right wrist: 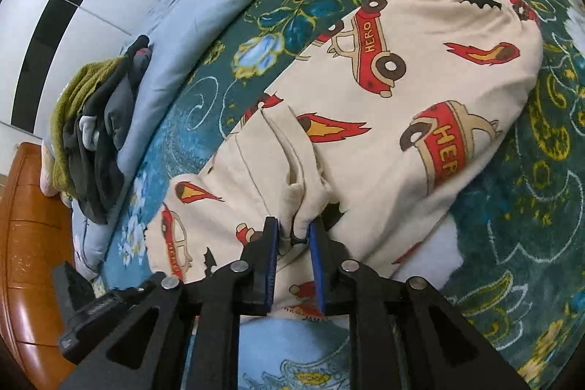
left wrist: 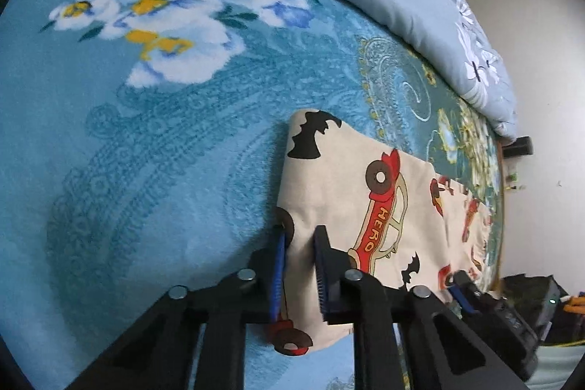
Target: Fold clothes
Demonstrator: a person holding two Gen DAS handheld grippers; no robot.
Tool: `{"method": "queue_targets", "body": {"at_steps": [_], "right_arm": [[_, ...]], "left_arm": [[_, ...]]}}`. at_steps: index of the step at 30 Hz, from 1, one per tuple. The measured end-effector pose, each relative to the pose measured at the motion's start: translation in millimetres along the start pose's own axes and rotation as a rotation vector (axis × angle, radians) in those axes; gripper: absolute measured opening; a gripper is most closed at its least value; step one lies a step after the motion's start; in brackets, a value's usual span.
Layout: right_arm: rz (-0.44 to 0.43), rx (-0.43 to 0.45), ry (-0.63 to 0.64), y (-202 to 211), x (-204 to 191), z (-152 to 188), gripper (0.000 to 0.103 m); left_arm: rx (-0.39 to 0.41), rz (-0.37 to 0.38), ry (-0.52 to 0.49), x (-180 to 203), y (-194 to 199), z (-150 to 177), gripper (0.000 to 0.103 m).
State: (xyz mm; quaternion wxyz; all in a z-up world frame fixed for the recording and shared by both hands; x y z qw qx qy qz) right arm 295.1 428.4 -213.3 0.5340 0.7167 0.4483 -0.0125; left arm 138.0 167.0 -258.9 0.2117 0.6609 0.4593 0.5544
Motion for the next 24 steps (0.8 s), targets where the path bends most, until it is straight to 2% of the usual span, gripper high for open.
{"method": "queue_targets", "body": {"at_steps": [6,13,15,16,17,18,21,24], "right_arm": [[0.036,0.072,0.011,33.3,14.2,-18.3,0.024],[0.119,0.148,-0.171,65.7,86.8,-39.5,0.024],[0.098,0.148,-0.222,61.2,93.1,-41.9,0.033],[0.088,0.148,-0.248,58.9,96.2,-43.2,0.046],[0.077,0.148,-0.273,56.6,99.1,-44.5,0.049],[0.054,0.148,-0.297,52.3,97.6,-45.4,0.049],[0.006,0.112,-0.364,30.2,87.1,-41.5,0.049],[0.002,0.072,-0.368,9.1,73.0,-34.1,0.049]], "left_arm": [[0.085,-0.005,-0.004,4.1,24.3,-13.5,0.009],[0.192,-0.023,-0.009,-22.9,71.8,-46.8,0.009],[0.229,-0.072,-0.028,-42.8,84.3,-58.0,0.009],[0.249,-0.11,-0.04,-55.7,90.8,-62.8,0.009],[0.26,-0.14,-0.032,-73.5,98.8,-65.8,0.009],[0.259,-0.156,0.005,-87.7,100.8,-67.7,0.009],[0.221,-0.133,0.114,-120.3,100.6,-64.7,0.009],[0.195,-0.111,0.122,-126.6,100.4,-57.7,0.01]]}}
Point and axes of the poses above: each gripper's, at about its wrist camera, not at the fingertips, and y roughly against the way its jaws point, x to its right, z to its underside, the point moved 9 cm from there along -y, roughly the way its jaws point, and after that the axes turned 14 degrees about x, right-handed, at the moved point
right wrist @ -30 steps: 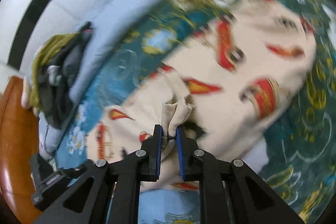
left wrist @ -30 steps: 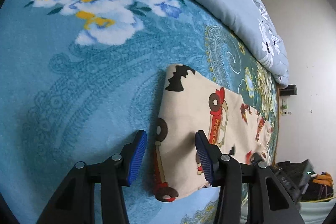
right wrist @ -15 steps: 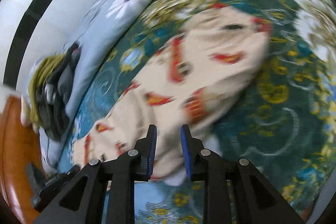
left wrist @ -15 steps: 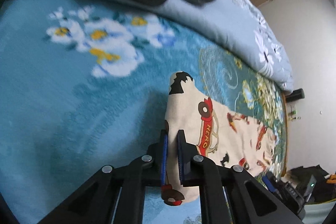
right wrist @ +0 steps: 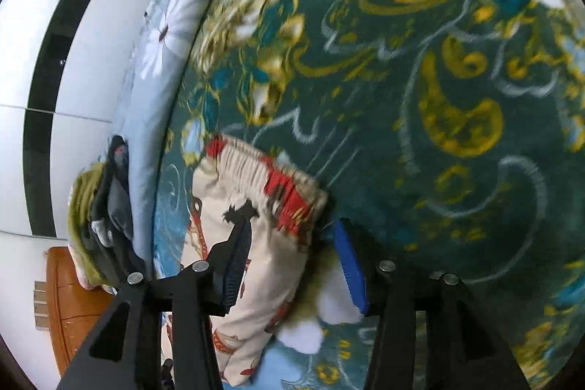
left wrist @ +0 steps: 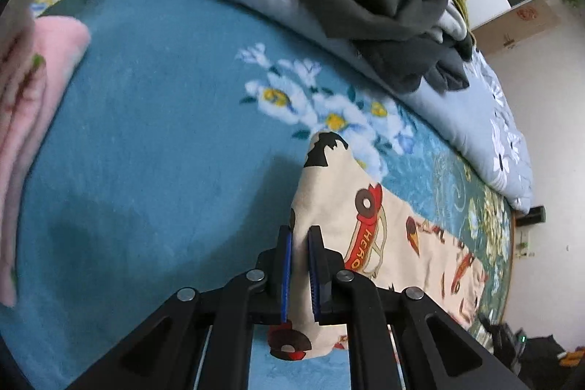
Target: Fold clothes
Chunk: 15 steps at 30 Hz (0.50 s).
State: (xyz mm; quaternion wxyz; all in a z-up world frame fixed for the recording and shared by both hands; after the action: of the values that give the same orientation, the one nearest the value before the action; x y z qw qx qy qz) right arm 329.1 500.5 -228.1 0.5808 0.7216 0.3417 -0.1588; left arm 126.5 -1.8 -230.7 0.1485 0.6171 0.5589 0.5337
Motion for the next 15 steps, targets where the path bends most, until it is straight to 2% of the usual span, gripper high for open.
{"method": "queue_targets", "body": {"at_steps": [1,3,4,5,8,9,11,13,15], "right_arm": [[-0.002,-0.004,0.004,-4.2,-4.5,3.1,0.049],[0.012,-0.001,0.003,-9.6,-9.6,5.0,0.041],[0.027,0.006,-0.001,-11.0,-10.2,4.0,0.022],[0.04,0.013,-0.005,-12.1,-11.3,3.0,0.01],[-0.022,0.064,0.047,6.2,-46.3,-2.9,0.008],[-0.039,0.079,0.097,14.0,-64.2,-2.5,0.008],[-0.102,0.112,0.243,34.4,-120.6,5.1,0.008],[-0.151,0.152,0.44,52.8,-178.4,24.5,0.008],[-0.215,0.18,0.675,67.5,-238.3,63.6,0.008]], "left_arm": [[-0.009,0.004,-0.007,-0.4,0.5,2.5,0.013],[-0.016,0.011,-0.017,1.1,3.3,5.3,0.013],[-0.019,0.012,-0.017,0.5,5.1,5.5,0.015],[-0.024,0.006,-0.015,-1.9,7.3,5.4,0.015],[-0.028,0.002,-0.008,-8.5,16.8,5.8,0.018],[-0.022,0.003,-0.009,-10.7,20.1,4.8,0.021],[-0.002,-0.024,-0.035,-16.3,28.4,2.7,0.043],[0.018,-0.045,-0.07,-18.6,33.6,1.3,0.046],[0.038,-0.065,-0.105,-20.7,38.8,-0.2,0.046]]}}
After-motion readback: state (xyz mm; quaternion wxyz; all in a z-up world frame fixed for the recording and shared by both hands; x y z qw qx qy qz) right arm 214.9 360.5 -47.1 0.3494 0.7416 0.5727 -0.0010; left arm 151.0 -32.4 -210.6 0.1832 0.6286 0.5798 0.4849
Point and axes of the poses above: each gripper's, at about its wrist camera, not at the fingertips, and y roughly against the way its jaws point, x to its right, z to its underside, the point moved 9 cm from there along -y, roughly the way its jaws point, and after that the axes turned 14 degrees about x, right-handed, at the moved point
